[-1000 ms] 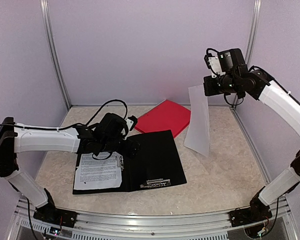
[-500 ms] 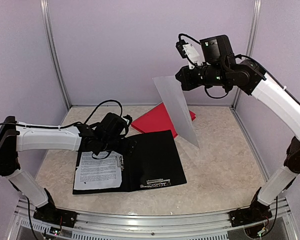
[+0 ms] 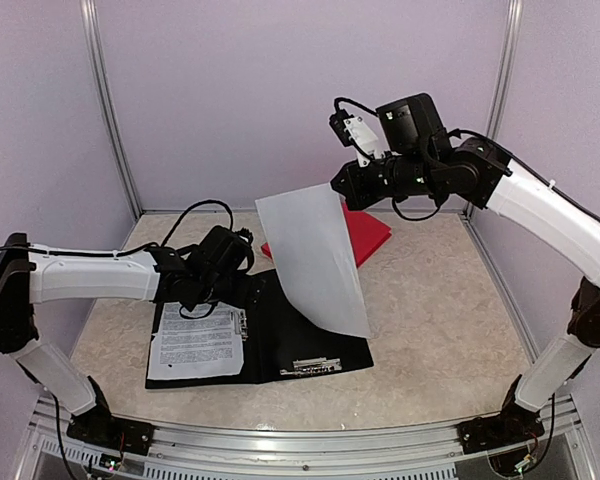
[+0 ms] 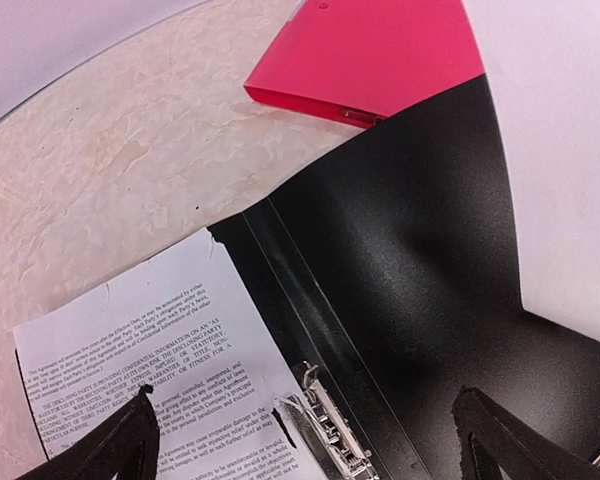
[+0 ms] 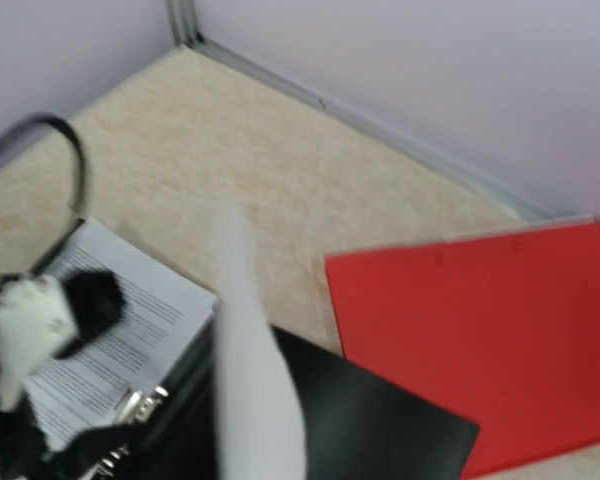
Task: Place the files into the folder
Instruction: Pass from the right arm to the left
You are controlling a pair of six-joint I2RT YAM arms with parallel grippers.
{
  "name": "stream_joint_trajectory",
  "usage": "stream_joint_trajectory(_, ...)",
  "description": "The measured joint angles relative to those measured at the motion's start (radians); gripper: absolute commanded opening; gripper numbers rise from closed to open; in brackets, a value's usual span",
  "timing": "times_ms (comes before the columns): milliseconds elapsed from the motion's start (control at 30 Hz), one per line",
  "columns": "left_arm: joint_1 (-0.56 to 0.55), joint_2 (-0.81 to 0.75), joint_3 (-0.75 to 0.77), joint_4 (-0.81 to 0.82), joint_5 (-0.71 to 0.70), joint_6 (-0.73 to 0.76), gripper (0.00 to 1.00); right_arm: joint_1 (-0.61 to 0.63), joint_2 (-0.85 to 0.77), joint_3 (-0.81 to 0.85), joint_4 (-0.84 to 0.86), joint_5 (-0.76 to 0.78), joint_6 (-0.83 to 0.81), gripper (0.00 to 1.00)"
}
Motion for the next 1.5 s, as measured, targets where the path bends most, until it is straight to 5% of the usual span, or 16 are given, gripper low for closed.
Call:
stream_joint_trajectory(433,0.001,-0.027,-0.008,-0.017,-0.031,-0.005,0.99,-0.188,0.042,-0.214,0.037,0.013,0.018,0.0)
stream_joint_trajectory(800,0.001,-0.027,-0.016,-0.016,-0.009,0.0,0.99,-0.269,0.105,-0.223,0.108,0.098,-0.053,0.0)
stream_joint_trajectory(1067,0.012,-0.023,-0.016,0.03,0.213,0.027,0.99,-0.318,0.169,-0.223,0.166,0.119,-0.107,0.0)
stream_joint_trajectory(1500,0.161,0.21,0.143,0.177,0.824,-0.066,0.99,-0.332,0.182,-0.287,0.228,0.066,-0.185,0.0)
